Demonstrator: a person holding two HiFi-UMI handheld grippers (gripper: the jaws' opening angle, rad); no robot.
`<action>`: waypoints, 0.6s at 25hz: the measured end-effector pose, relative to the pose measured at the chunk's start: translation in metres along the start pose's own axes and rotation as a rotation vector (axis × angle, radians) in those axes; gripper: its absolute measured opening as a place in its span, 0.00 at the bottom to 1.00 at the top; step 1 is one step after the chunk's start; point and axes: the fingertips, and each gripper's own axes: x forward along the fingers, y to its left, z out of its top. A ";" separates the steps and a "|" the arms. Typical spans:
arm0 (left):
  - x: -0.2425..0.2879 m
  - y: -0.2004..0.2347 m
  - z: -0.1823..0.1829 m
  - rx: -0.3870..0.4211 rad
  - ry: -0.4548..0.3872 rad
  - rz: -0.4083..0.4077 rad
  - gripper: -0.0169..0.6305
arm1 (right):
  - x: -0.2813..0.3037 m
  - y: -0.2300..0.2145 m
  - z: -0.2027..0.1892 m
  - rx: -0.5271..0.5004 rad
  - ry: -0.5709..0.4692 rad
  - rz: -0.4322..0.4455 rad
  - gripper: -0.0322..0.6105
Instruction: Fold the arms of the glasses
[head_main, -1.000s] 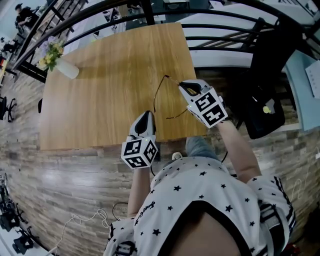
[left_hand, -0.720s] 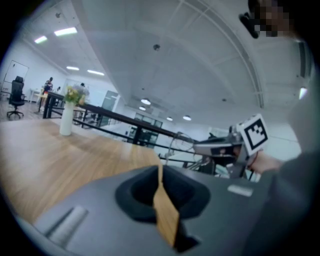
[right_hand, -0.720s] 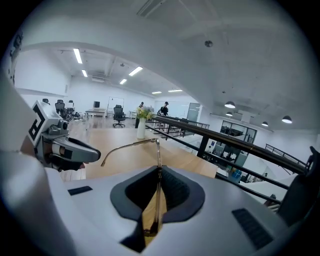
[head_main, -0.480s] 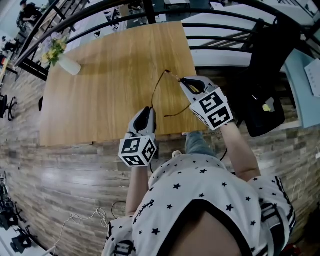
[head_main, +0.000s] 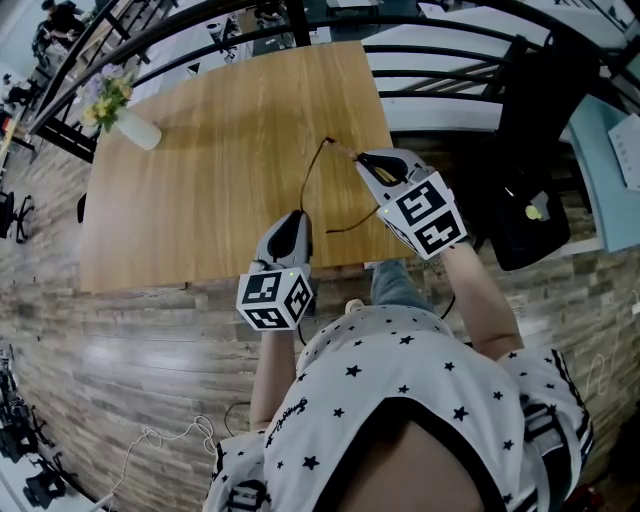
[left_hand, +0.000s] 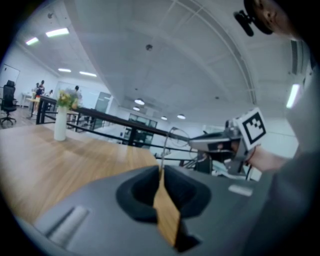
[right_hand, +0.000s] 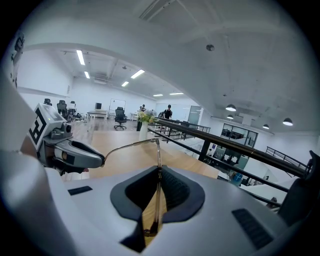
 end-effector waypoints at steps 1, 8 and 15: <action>0.000 -0.001 0.000 0.003 0.003 -0.005 0.07 | 0.000 0.000 0.000 0.000 0.003 0.000 0.08; 0.002 -0.009 -0.004 0.036 0.028 -0.047 0.06 | 0.003 0.003 0.003 -0.008 0.004 0.003 0.08; 0.007 -0.020 -0.008 0.065 0.070 -0.116 0.06 | 0.007 0.008 0.009 -0.017 -0.005 0.014 0.08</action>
